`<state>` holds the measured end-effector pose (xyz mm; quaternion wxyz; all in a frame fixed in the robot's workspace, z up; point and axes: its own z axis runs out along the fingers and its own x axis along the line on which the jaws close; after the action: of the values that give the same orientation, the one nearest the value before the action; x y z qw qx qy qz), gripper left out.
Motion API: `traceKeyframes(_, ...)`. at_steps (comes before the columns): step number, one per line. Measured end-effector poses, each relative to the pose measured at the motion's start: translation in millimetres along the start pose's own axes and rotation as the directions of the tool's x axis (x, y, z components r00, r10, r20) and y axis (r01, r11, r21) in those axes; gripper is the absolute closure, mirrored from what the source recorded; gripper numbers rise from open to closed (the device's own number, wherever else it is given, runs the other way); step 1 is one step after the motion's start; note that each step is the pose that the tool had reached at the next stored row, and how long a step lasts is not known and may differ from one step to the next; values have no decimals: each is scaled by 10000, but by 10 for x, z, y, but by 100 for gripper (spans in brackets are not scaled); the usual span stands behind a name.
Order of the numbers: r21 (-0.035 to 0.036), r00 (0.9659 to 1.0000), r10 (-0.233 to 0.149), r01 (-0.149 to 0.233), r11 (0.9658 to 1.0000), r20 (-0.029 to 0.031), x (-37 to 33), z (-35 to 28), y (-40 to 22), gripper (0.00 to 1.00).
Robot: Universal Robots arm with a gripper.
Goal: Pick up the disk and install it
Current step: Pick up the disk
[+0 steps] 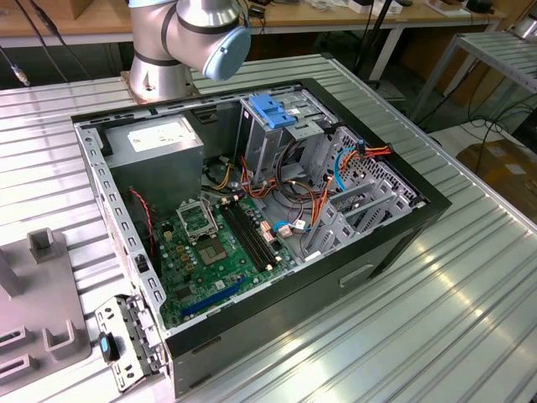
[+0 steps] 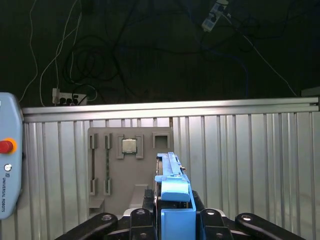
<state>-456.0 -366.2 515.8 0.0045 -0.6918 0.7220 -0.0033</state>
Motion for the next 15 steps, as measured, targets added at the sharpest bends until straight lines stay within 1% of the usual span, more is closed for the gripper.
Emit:
traceKeyframes(9, 0, 10000, 0, 0, 10000, 0, -3, 1, -62, 63)
traceKeyframes(15, -1, 10000, -1, 1, 10000, 0, -4, 1, -87, 63)
